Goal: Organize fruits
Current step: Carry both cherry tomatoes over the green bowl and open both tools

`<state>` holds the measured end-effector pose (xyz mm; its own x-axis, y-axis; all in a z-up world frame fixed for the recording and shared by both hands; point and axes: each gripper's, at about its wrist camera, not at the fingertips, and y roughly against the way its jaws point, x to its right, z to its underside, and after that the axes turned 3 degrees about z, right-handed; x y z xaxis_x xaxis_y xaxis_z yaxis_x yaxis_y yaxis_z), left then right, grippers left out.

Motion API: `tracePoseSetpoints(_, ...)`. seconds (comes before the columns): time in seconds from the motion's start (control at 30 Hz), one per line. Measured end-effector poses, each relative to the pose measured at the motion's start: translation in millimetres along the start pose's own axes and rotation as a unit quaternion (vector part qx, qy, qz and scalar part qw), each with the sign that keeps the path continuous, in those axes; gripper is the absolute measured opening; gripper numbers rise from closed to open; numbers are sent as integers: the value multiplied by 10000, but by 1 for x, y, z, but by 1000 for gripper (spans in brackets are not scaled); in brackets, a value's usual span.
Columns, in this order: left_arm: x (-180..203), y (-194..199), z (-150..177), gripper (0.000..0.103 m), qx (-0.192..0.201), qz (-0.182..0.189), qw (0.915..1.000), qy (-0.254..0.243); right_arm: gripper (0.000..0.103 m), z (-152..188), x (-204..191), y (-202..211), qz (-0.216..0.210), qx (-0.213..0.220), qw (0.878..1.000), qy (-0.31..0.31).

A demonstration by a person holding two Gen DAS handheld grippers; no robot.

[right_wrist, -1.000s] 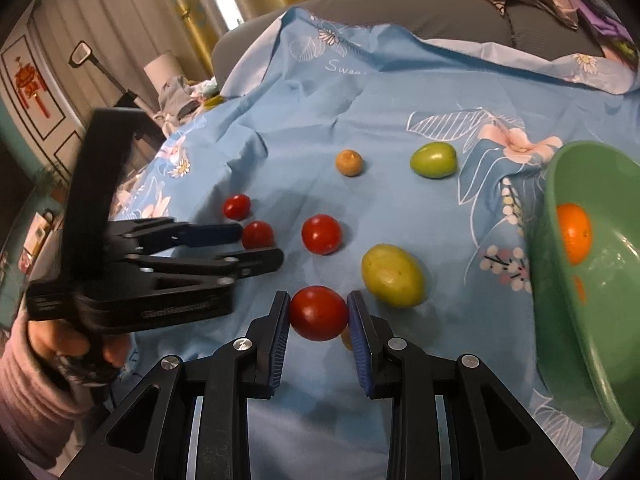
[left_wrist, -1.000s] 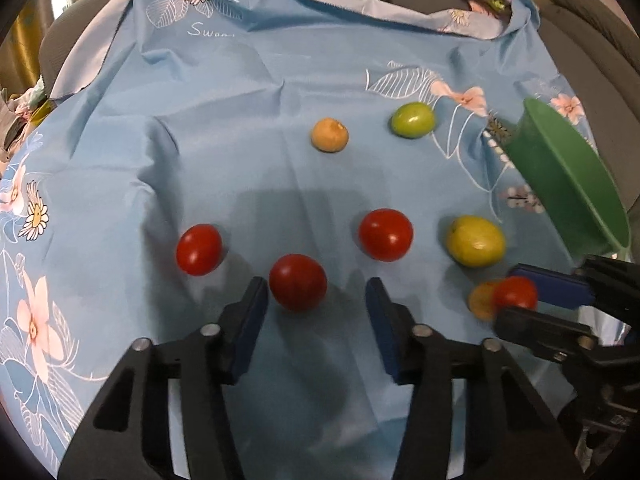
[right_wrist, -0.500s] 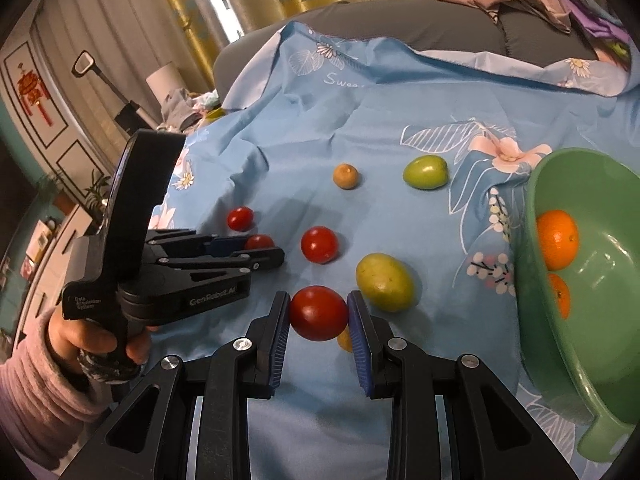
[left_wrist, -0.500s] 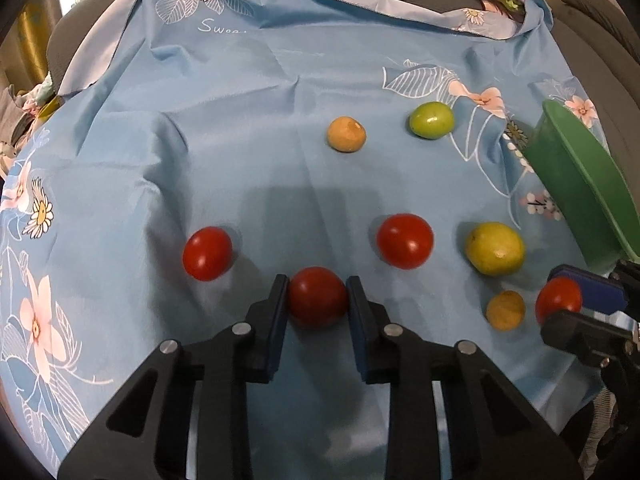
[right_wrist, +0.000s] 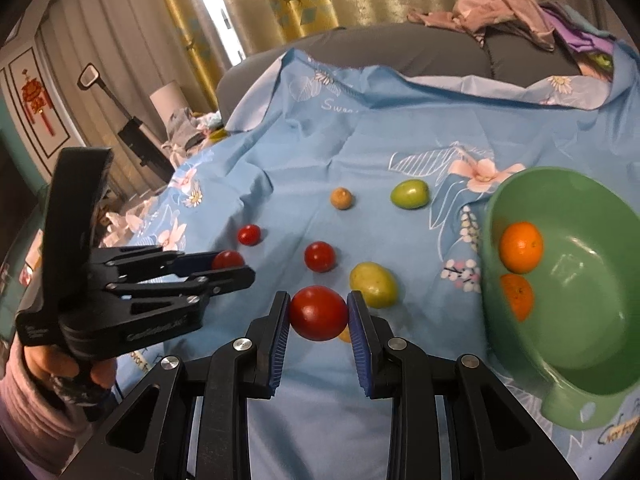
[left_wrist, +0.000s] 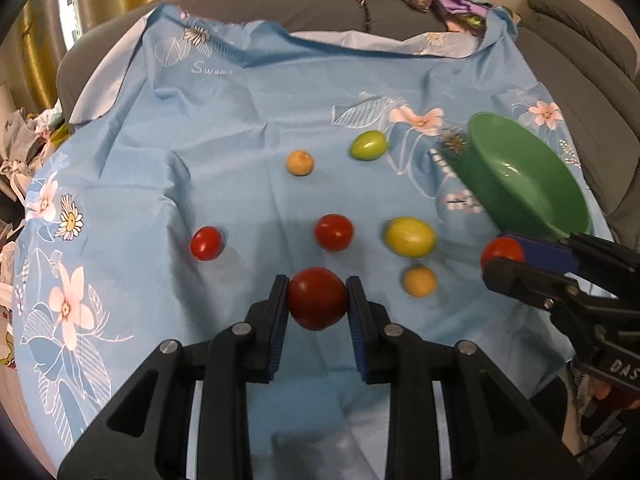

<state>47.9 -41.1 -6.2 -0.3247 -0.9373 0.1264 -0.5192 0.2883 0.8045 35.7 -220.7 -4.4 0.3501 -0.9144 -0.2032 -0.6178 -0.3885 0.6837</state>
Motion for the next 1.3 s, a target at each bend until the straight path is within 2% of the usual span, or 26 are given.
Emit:
tracePoseSetpoints(0.37,35,26,-4,28,234,88,9991,-333,31,6,17,37,159,395,9988,-244)
tracePoseSetpoints(0.77,77,27,-25,28,365,465,9960,-677,31,12,54,63,413,730,9943,-656)
tracePoseSetpoints(1.0,107,12,-45,28,328,767,9923,-911,31,18,83,69,633,828,9898,-967)
tracePoseSetpoints(1.3,154,-26,-67,28,67,1078,9854,-1318,31,26,118,74,987,833,9836,-1259)
